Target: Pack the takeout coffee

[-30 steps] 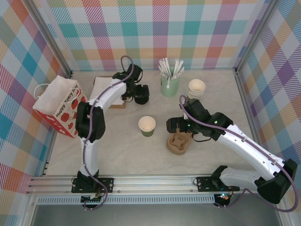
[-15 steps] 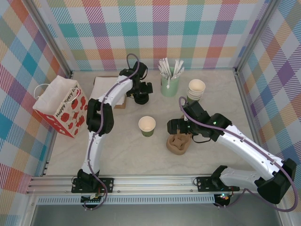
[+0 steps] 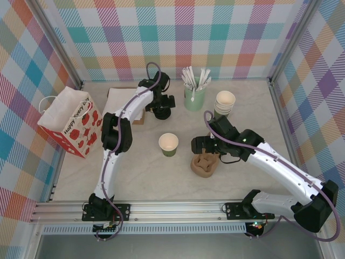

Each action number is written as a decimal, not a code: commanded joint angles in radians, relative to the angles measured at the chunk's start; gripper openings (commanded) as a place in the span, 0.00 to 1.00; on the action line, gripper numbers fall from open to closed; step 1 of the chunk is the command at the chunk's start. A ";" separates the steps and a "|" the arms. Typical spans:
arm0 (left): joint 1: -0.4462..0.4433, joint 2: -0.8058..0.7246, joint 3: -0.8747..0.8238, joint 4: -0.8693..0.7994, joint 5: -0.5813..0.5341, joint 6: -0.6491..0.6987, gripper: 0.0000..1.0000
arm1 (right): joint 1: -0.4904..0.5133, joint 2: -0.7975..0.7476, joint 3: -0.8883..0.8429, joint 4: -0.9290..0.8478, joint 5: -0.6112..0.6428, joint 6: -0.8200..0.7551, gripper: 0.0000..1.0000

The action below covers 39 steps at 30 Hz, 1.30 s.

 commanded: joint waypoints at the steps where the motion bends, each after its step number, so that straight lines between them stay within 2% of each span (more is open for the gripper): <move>1: -0.007 0.000 0.030 -0.037 -0.004 0.022 1.00 | 0.005 0.009 -0.007 -0.003 -0.005 0.005 1.00; 10: -0.006 -0.040 0.032 -0.065 -0.097 0.027 1.00 | 0.005 0.032 -0.008 0.001 -0.020 0.000 1.00; 18: -0.007 0.000 0.049 -0.063 -0.020 0.037 1.00 | 0.005 0.041 -0.004 0.001 -0.022 -0.006 1.00; 27: -0.006 0.027 0.054 -0.062 -0.002 0.033 1.00 | 0.005 0.040 -0.005 0.001 -0.019 -0.005 1.00; 33: 0.000 0.032 0.054 -0.077 -0.043 0.020 1.00 | 0.005 0.045 -0.007 0.006 -0.027 -0.006 1.00; 39: 0.005 0.030 0.056 -0.080 -0.031 0.027 1.00 | 0.005 0.047 -0.010 0.007 -0.027 -0.005 1.00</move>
